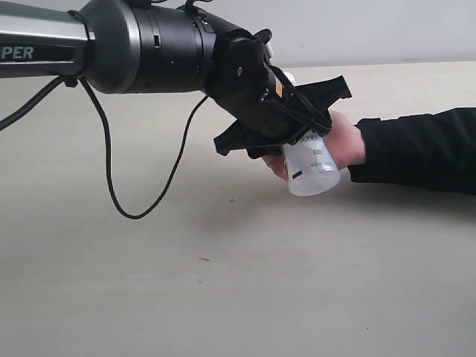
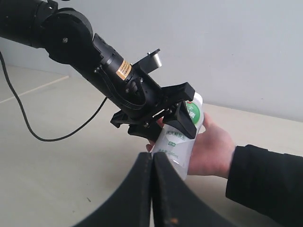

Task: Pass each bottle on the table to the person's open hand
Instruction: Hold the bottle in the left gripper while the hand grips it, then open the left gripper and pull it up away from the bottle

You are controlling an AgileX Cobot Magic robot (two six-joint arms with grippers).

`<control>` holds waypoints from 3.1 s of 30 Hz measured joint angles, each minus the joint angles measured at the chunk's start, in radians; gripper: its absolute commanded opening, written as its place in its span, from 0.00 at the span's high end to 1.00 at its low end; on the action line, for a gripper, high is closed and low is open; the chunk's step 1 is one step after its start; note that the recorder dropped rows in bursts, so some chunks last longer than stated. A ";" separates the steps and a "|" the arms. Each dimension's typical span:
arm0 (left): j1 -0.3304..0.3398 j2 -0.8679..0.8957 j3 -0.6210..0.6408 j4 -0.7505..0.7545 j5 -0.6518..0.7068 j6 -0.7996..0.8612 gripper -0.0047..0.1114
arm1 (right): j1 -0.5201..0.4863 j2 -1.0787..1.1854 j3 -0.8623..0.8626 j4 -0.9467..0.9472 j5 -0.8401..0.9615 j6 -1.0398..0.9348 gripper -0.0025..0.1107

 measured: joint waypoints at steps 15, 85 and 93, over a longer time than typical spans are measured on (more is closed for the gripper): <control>0.000 0.000 0.000 0.000 0.001 0.000 0.87 | 0.000 0.000 0.000 0.000 0.000 0.000 0.98; -0.052 -0.433 0.249 0.012 0.137 0.508 0.96 | 0.000 0.000 0.000 0.000 0.000 0.000 0.98; -0.129 -0.795 0.565 0.012 -0.185 0.591 0.96 | 0.000 0.000 0.000 0.000 0.000 0.000 0.98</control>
